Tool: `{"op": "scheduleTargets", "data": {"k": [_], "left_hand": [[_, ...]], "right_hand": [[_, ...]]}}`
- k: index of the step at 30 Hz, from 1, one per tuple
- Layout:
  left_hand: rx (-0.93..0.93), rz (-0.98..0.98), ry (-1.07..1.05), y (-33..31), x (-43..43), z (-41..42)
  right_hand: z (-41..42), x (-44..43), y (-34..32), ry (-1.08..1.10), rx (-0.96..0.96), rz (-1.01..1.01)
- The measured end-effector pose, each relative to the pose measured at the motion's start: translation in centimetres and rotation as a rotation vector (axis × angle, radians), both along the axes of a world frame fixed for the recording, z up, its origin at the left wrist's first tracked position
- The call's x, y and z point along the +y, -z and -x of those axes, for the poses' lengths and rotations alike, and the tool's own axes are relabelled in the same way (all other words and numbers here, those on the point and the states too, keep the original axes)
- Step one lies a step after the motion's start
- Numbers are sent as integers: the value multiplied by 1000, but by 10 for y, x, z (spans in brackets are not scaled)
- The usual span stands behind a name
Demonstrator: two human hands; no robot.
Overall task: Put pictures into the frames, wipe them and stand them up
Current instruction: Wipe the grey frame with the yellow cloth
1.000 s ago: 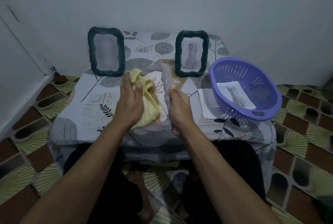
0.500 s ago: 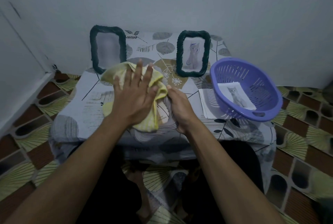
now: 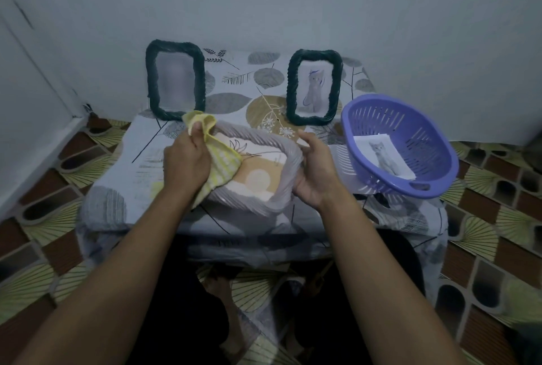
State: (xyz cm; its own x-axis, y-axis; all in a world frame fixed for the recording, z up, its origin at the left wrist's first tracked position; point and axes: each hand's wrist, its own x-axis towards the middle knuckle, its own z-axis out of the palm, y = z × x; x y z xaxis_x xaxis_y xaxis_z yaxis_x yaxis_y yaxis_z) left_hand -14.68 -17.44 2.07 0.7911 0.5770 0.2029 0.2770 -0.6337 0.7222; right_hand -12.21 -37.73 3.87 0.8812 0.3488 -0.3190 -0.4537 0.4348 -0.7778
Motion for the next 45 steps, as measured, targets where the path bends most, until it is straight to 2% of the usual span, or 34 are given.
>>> {"op": "scheduleTargets", "data": {"k": [4,7,9,13,18,20,23,28,31,35,37,40,45], "left_hand": [[-129,164,-129,1,-6,0],[-261,84,-21,2,-12,2],[-195,4,129,6,-20,5],[89,-322,376,24,-52,18],[58,-337,531,31,-62,23],[24,-359,508,28,-53,16],[-8,-333,367,19,-37,-2],[46,-23,87,11,-13,-21],[57,-102,135,7,-30,-10],[81,-345,487,16,-66,12],[72,-447,572,22,-69,15],[40,-474,530,25,-53,3],[5,-161,210,8,-20,-21]], "right_hand": [[10,15,10,74,-65,-59],[13,23,12,193,-123,1],[11,25,10,268,-167,62],[10,31,11,293,-197,100],[18,32,9,202,-195,97],[20,33,5,206,-257,137],[21,36,2,231,-374,223],[25,29,4,269,-370,212],[27,31,3,274,-331,189],[26,31,7,280,-292,208],[23,27,9,239,-268,172],[22,24,11,245,-279,170],[21,16,10,224,-297,175]]}}
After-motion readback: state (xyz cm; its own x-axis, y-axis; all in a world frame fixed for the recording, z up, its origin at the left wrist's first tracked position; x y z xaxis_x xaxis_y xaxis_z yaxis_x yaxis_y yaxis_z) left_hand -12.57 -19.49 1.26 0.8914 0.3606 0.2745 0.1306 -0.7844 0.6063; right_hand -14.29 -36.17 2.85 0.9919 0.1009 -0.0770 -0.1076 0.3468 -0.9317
